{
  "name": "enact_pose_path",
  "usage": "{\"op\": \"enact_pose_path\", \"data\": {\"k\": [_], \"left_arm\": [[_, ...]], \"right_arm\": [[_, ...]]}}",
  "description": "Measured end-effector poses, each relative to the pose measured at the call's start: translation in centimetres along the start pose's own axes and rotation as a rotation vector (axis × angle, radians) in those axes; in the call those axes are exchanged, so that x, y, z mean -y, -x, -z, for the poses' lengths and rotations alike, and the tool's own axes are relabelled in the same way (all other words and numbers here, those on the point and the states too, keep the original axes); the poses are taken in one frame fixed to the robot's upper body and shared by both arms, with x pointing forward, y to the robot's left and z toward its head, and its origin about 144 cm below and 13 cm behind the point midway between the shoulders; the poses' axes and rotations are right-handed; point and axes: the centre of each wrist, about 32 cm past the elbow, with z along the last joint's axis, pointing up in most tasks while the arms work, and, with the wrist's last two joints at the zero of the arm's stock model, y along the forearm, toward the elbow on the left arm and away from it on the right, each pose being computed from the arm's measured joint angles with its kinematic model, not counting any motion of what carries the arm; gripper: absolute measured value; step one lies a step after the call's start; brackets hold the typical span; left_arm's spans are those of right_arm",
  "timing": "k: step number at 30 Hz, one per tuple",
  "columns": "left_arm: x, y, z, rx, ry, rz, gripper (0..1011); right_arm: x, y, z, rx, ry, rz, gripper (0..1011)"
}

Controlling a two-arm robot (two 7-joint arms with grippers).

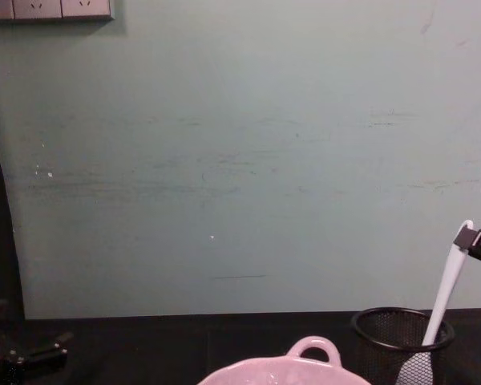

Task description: Use the one hand to pick up the spoon and stir the clear water in the bowl.

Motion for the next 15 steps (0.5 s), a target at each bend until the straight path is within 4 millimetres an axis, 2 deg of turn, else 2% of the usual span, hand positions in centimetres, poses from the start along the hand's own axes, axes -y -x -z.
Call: {"op": "enact_pose_path", "data": {"k": [4, 5, 7, 8, 9, 15], "left_arm": [[0.0, 0.0, 0.0, 0.0, 0.0, 0.0, 1011], [0.0, 0.0, 0.0, 0.0, 0.0, 0.0, 1011], [0.0, 0.0, 0.0, 0.0, 0.0, 0.0, 1011], [0.0, 0.0, 0.0, 0.0, 0.0, 0.0, 1011], [0.0, 0.0, 0.0, 0.0, 0.0, 0.0, 1011], [0.0, 0.0, 0.0, 0.0, 0.0, 0.0, 1011]], "right_arm": [[0.1, 0.0, 0.0, -0.001, -0.004, 0.0, 374], [0.3, 0.1, -0.1, 0.0, -0.007, 0.003, 374], [0.5, 0.1, -0.2, 0.001, -0.008, 0.005, 431], [0.7, 0.2, -0.3, 0.002, -0.009, 0.008, 490], [0.7, 0.2, -0.3, 0.002, -0.009, 0.008, 490], [2.5, 0.6, -0.8, 0.014, -0.001, 0.025, 693]]}}
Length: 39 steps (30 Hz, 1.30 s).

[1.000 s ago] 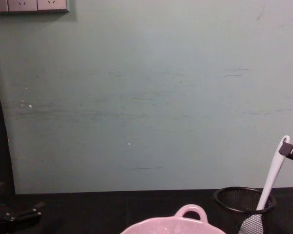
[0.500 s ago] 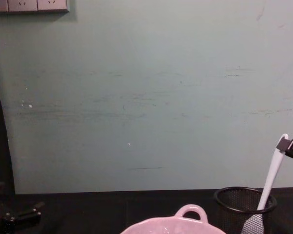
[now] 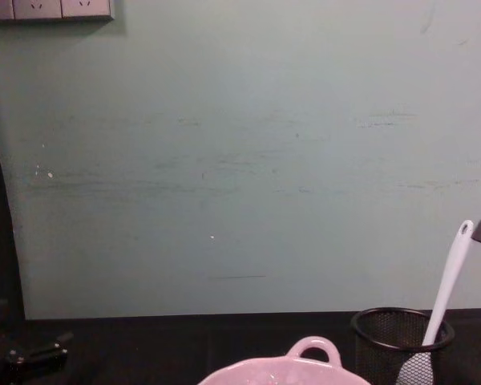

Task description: Use the one hand to pick up the spoon and stir the clear water in the bowl.

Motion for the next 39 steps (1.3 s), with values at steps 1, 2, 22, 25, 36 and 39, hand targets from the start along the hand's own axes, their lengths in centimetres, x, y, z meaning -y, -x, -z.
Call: {"op": "enact_pose_path", "data": {"k": [1, 2, 22, 25, 36, 39], "left_arm": [[0.0, 0.0, 0.0, 0.0, 0.0, 0.0, 1011], [0.0, 0.0, 0.0, 0.0, 0.0, 0.0, 1011], [0.0, 0.0, 0.0, 0.0, 0.0, 0.0, 1011], [0.0, 0.0, 0.0, 0.0, 0.0, 0.0, 1011], [0.0, 0.0, 0.0, 0.0, 0.0, 0.0, 1011], [0.0, 0.0, 0.0, 0.0, 0.0, 0.0, 1011]], "right_arm": [[0.6, 0.2, -0.2, 0.012, 0.006, 0.007, 733], [0.8, 0.2, -0.3, 0.018, 0.01, 0.012, 748], [0.9, -0.4, -1.2, 0.413, 0.119, 0.185, 1003], [-0.5, -0.5, -0.5, 0.46, 0.101, 0.183, 1003], [-2.4, -0.8, 2.2, 0.631, 0.158, 0.199, 1003], [-2.4, -0.9, 2.5, 0.66, 0.172, 0.208, 1003]]}}
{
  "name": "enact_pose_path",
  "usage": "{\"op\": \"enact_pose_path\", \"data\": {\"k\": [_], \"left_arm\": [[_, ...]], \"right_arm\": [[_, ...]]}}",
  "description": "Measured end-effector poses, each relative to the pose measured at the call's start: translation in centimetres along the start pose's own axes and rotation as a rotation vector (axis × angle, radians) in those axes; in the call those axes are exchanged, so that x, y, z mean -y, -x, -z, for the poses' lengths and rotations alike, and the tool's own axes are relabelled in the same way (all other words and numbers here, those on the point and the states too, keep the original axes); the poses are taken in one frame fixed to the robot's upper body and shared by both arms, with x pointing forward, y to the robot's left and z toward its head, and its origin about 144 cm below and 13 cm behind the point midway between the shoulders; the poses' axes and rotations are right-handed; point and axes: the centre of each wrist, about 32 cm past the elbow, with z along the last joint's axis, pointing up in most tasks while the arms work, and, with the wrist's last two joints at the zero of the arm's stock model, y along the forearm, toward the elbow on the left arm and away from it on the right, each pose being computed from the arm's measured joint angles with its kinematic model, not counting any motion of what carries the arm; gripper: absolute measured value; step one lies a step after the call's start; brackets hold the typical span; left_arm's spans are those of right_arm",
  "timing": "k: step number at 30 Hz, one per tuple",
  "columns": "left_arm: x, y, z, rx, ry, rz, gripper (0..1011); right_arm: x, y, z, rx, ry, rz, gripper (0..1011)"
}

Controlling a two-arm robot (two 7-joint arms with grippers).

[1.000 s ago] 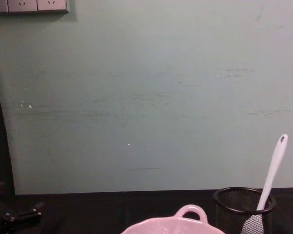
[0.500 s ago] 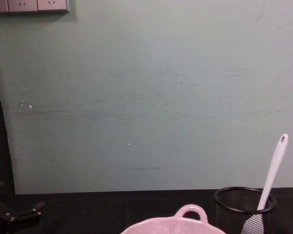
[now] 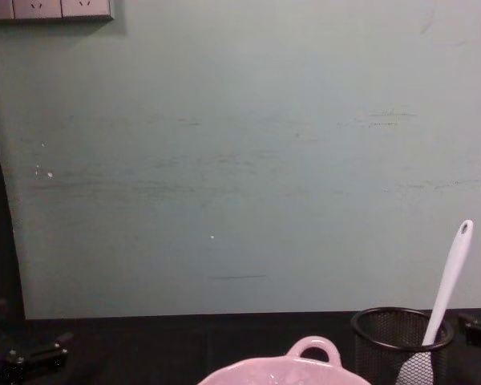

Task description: Use the one hand to pick up the spoon and stir the clear water in the bowl.

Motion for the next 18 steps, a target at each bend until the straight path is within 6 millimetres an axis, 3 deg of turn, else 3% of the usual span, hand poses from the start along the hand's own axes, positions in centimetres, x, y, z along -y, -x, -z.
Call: {"op": "enact_pose_path", "data": {"k": [18], "left_arm": [[0.0, 0.0, 0.0, 0.0, 0.0, 0.0, 1011]], "right_arm": [[0.0, -0.02, -0.08, -0.006, -0.002, 0.001, 1003]]}}
